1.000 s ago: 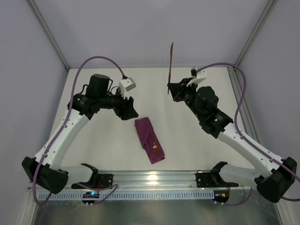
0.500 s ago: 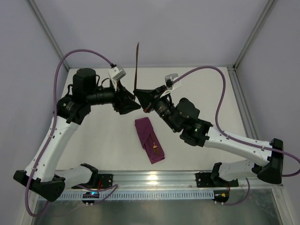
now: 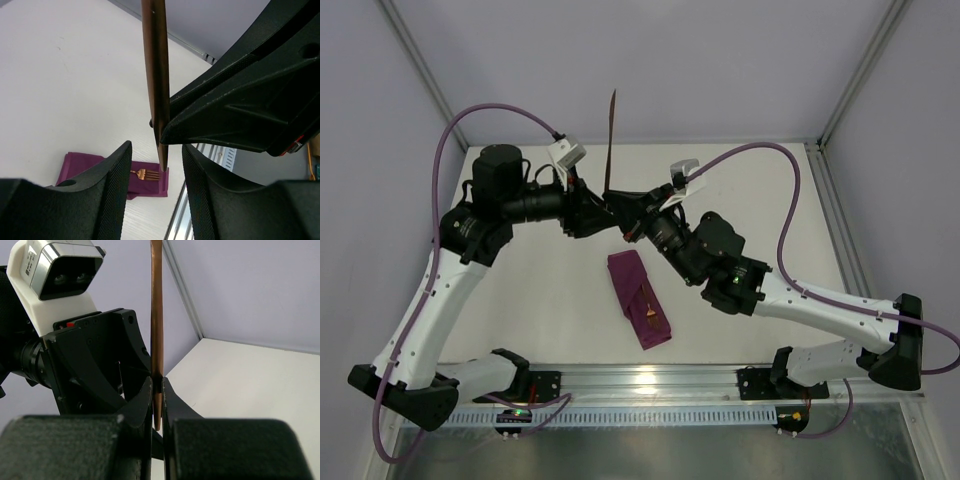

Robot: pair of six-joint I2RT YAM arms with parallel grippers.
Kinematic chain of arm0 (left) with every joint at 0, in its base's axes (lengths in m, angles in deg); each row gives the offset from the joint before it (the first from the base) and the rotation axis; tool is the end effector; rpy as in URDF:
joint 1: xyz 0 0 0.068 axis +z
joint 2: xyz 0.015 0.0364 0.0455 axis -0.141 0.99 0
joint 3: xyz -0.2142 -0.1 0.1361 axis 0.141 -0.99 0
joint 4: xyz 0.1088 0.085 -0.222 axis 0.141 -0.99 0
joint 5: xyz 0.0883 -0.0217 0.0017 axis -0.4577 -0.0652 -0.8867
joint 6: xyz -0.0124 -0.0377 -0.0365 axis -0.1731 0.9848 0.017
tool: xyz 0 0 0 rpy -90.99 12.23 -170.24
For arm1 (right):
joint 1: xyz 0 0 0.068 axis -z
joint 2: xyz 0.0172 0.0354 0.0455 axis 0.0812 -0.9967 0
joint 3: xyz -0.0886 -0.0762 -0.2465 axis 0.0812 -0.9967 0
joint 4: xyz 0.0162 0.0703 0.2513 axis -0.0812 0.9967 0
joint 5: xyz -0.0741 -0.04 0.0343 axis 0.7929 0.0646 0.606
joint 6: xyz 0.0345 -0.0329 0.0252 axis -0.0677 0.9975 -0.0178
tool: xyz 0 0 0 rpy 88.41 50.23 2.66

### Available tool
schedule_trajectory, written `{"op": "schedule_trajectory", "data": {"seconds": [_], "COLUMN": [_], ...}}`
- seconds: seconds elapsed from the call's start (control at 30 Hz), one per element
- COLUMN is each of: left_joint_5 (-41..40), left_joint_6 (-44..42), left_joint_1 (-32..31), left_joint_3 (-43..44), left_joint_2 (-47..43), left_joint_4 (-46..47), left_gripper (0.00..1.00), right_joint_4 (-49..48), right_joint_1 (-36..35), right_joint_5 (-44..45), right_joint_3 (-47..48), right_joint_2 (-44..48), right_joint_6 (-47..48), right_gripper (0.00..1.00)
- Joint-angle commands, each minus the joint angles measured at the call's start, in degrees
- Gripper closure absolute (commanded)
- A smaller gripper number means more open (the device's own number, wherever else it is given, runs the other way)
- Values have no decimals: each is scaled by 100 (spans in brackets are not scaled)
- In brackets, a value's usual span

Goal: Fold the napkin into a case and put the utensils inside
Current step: Pass from the right arm to the left

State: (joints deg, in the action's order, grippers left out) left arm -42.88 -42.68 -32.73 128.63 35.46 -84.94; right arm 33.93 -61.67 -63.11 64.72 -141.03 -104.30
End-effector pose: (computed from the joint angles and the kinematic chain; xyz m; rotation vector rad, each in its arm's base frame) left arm 0.1925 -0.1160 0.4546 0.8265 1.7798 -1.1199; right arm 0.1302 0.2587 0.4340 -0.1827 1.3522 0.9482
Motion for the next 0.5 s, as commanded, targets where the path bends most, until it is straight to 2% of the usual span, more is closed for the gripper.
{"op": "schedule_trajectory", "data": {"seconds": [0.0, 0.07, 0.23, 0.33, 0.37, 0.47], "left_joint_5": [95, 69, -2, 25, 34, 121], "left_joint_6": [60, 34, 51, 86, 95, 104], "left_joint_1": [19, 28, 54, 54, 54, 54], "left_joint_3": [287, 340, 454, 454, 420, 358], "left_joint_2": [-128, -128, -111, -93, -76, -67], "left_joint_4": [100, 56, 39, 100, 109, 144], "left_gripper": [52, 52, 60, 70, 76, 82], "right_joint_4": [-338, -286, -224, -215, -224, -329], "right_joint_1": [-38, -47, -47, -47, -47, -47], "right_joint_5": [208, 217, 155, 138, 129, 94], "right_joint_3": [125, 116, 125, 72, 54, 1], "right_joint_2": [187, 205, 205, 205, 205, 222], "right_joint_6": [41, 49, 32, -38, -82, -144], "right_gripper": [96, 96, 96, 96, 96, 96]}}
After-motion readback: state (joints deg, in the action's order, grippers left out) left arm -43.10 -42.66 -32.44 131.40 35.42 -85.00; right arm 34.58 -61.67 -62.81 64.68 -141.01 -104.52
